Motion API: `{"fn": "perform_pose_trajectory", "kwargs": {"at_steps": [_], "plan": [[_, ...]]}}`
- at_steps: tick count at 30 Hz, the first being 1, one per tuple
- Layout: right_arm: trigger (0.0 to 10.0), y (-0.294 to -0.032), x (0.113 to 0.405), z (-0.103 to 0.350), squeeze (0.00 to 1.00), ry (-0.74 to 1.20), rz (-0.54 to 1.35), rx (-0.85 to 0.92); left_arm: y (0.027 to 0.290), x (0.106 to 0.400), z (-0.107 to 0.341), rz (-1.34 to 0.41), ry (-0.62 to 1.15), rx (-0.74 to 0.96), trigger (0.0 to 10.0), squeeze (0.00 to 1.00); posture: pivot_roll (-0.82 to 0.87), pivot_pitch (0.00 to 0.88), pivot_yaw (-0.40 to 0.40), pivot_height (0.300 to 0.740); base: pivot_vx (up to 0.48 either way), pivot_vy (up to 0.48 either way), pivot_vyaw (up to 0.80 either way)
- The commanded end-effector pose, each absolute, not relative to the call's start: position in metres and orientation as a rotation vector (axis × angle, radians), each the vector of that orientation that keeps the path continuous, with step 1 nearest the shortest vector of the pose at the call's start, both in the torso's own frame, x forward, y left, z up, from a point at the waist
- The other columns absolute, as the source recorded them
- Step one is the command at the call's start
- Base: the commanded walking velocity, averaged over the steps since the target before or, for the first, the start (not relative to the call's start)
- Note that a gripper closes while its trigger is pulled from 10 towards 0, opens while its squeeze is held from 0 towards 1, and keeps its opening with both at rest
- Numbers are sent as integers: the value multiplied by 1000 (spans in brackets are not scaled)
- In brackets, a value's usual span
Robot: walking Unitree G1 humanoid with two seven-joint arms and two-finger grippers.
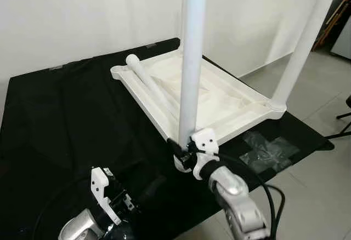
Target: Building children table
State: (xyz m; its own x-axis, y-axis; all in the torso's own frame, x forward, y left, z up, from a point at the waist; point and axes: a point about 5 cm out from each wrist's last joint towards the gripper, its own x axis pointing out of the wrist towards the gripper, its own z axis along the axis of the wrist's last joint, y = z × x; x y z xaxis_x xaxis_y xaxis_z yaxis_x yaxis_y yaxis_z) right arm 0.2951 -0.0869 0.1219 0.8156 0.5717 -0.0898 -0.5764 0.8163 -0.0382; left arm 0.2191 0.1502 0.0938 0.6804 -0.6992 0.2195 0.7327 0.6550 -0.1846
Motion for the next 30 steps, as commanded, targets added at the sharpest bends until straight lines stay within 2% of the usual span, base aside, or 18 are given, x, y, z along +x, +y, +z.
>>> {"fn": "perform_pose_trajectory", "kwargs": {"at_steps": [1,3,4,6,8,9,12,16,17,18,19,20,30], "plan": [[10000,-82,296,128,1000,66,701,-24,151,217,88,-798,-108,-273,10000,0,-50,90,1,740,0,0,0],[10000,-83,298,135,1000,45,763,-29,151,216,88,-799,-108,-274,10000,0,-50,90,1,740,0,0,0],[10000,-92,306,154,729,-12,897,-91,150,216,88,-800,-107,-277,10000,0,-40,89,-6,740,0,0,0],[10000,-96,310,161,729,-31,936,-122,150,215,88,-801,-107,-278,10000,0,-40,89,-6,740,0,0,0],[10000,-101,315,172,0,-54,1007,-161,150,215,87,-800,-107,-278,10000,0,-37,88,-5,740,0,0,0],[10000,-101,315,172,0,-54,1007,-161,150,215,87,-800,-107,-278,10000,0,-37,88,-5,740,0,0,0],[10000,-105,322,190,0,-69,1174,-226,151,214,87,-799,-106,-276,10000,0,-24,88,-1,740,0,0,0],[10000,-105,327,197,0,-58,1254,-274,151,213,87,-801,-102,-273,10000,0,-22,88,0,740,0,0,0],[9569,-107,333,198,0,-40,1268,-286,151,213,86,-802,-100,-272,10000,0,-14,86,2,740,0,0,0],[9569,-107,333,198,0,-40,1268,-286,151,213,86,-802,-100,-272,10000,0,-14,86,2,740,0,0,0],[6471,-109,337,197,0,-22,1274,-288,151,212,86,-802,-99,-271,10000,0,-9,86,1,740,0,0,0],[0,-111,341,196,0,-4,1277,-284,151,212,86,-802,-98,-269,10000,0,-8,87,1,740,0,0,0],[0,-127,345,190,0,51,1294,-261,152,210,86,-797,-97,-267,10000,0,-10,99,4,740,0,0,0]]}}
